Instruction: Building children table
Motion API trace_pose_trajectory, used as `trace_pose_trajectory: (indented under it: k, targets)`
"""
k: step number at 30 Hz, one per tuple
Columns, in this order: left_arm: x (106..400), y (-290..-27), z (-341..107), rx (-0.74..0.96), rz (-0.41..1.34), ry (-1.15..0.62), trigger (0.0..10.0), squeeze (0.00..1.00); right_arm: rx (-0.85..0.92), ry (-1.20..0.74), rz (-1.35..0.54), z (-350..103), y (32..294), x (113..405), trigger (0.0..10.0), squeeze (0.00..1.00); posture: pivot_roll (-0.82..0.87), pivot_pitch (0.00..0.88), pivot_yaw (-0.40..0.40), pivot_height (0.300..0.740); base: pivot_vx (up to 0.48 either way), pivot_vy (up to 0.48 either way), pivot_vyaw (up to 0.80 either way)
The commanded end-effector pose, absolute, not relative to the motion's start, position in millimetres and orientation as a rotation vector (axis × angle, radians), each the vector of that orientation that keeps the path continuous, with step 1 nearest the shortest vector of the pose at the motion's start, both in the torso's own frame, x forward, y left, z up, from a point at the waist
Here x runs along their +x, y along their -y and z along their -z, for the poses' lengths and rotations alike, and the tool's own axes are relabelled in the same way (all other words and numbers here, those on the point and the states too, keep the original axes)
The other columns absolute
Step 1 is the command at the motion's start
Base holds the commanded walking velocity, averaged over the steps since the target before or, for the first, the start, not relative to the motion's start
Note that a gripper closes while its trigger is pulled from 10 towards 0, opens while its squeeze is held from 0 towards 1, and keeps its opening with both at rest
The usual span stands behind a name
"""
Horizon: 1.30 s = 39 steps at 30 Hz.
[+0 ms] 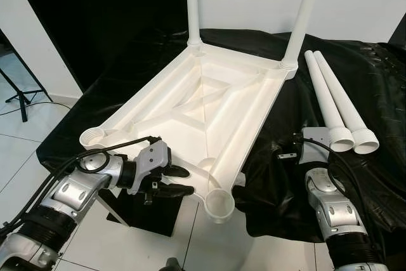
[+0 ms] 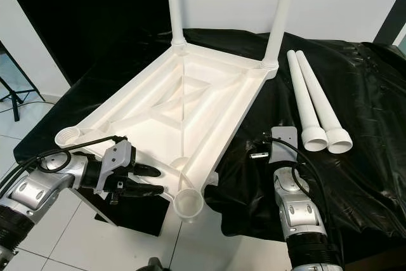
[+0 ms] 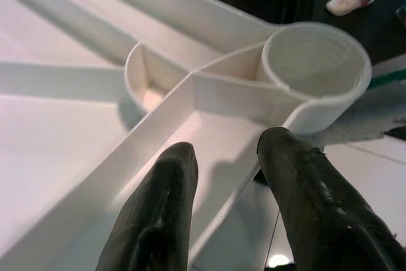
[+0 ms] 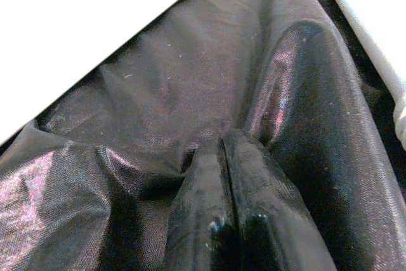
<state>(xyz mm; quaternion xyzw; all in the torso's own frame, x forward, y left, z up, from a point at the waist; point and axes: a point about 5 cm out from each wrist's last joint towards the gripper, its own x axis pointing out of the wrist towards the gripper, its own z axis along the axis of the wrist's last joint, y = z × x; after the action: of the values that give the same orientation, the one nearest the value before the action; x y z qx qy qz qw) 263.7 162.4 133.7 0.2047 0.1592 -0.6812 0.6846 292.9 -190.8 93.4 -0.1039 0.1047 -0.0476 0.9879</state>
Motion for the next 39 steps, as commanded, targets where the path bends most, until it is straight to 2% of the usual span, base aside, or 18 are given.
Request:
trace_pose_trajectory:
  k: [1, 10, 18, 22, 23, 24, 25, 26, 28, 29, 30, 32, 33, 39]
  targets:
    - [247.1, -167.0, -130.7, 0.436, 1.838, -0.465, 10.0, 0.07, -0.191, -0.230, 0.087, -91.3, 187.6, 293.9, 10.0, 0.00, 0.15, 0.000, 0.011, 0.740, 0.000, 0.000, 0.00]
    - [242.9, -168.2, -130.7, 0.413, 1.885, -0.478, 10.0, 0.07, -0.190, -0.228, 0.086, -93.2, 188.2, 296.2, 10.0, 0.00, 0.15, 0.000, 0.007, 0.740, 0.000, 0.000, 0.00]
    - [240.7, -159.4, -120.8, 0.466, 1.909, -0.482, 10.0, 0.05, -0.187, -0.224, 0.086, -95.0, 187.6, 298.5, 10.0, 0.00, 0.15, 0.000, 0.007, 0.740, 0.000, 0.000, 0.00]
    - [242.1, -144.9, -105.8, 0.597, 1.903, -0.511, 10.0, 0.04, -0.182, -0.218, 0.080, -97.0, 184.2, 300.0, 10.0, 0.00, 0.15, 0.000, 0.009, 0.740, 0.000, 0.000, 0.00]
    - [245.5, -137.1, -103.5, 0.625, 1.878, -0.488, 10.0, 0.00, -0.180, -0.216, 0.080, -97.4, 184.0, 299.8, 10.0, 0.00, 0.15, 0.000, 0.011, 0.740, 0.000, 0.000, 0.00]
    - [245.5, -137.1, -103.5, 0.625, 1.878, -0.488, 10.0, 0.00, -0.180, -0.216, 0.080, -97.4, 184.0, 299.8, 10.0, 0.00, 0.15, 0.000, 0.011, 0.740, 0.000, 0.000, 0.00]
    - [249.9, -126.5, -104.0, 0.651, 1.850, -0.413, 10.0, 0.00, -0.178, -0.215, 0.082, -97.5, 184.0, 299.1, 10.0, 0.00, 0.15, 0.000, 0.011, 0.740, 0.000, 0.000, 0.00]
    - [252.6, -119.4, -105.0, 0.664, 1.830, -0.358, 8.7, 0.00, -0.177, -0.215, 0.083, -97.5, 184.1, 298.6, 10.0, 0.00, 0.15, 0.000, 0.011, 0.740, 0.000, 0.000, 0.00]
    - [252.6, -119.4, -105.0, 0.664, 1.830, -0.358, 8.7, 0.00, -0.177, -0.215, 0.083, -97.5, 184.1, 298.6, 10.0, 0.00, 0.15, 0.000, 0.011, 0.740, 0.000, 0.000, 0.00]
    - [256.3, -111.4, -106.5, 0.643, 1.799, -0.318, 4.5, 0.00, -0.175, -0.214, 0.084, -97.5, 184.0, 297.8, 10.0, 0.00, 0.14, 0.000, 0.012, 0.740, 0.000, 0.000, 0.00]
    - [258.8, -105.7, -107.2, 0.635, 1.778, -0.286, 3.9, 0.00, -0.174, -0.214, 0.085, -97.7, 183.7, 296.9, 10.0, 0.00, 0.13, 0.000, 0.014, 0.740, 0.000, 0.000, 0.00]
    - [258.8, -105.7, -107.2, 0.635, 1.778, -0.286, 3.9, 0.00, -0.174, -0.214, 0.085, -97.7, 183.7, 296.9, 10.0, 0.00, 0.13, 0.000, 0.014, 0.740, 0.000, 0.000, 0.00]
    - [264.7, -97.9, -104.1, 0.646, 1.726, -0.258, 0.0, 0.00, -0.170, -0.209, 0.089, -99.6, 184.3, 295.4, 10.0, 0.00, 0.13, 0.000, 0.014, 0.740, 0.000, 0.000, 0.00]
    - [269.5, -84.6, -108.8, 0.561, 1.683, -0.188, 0.0, 0.00, -0.167, -0.202, 0.099, -102.9, 187.3, 294.8, 10.0, 0.00, 0.12, 0.000, 0.015, 0.740, 0.000, 0.000, 0.00]
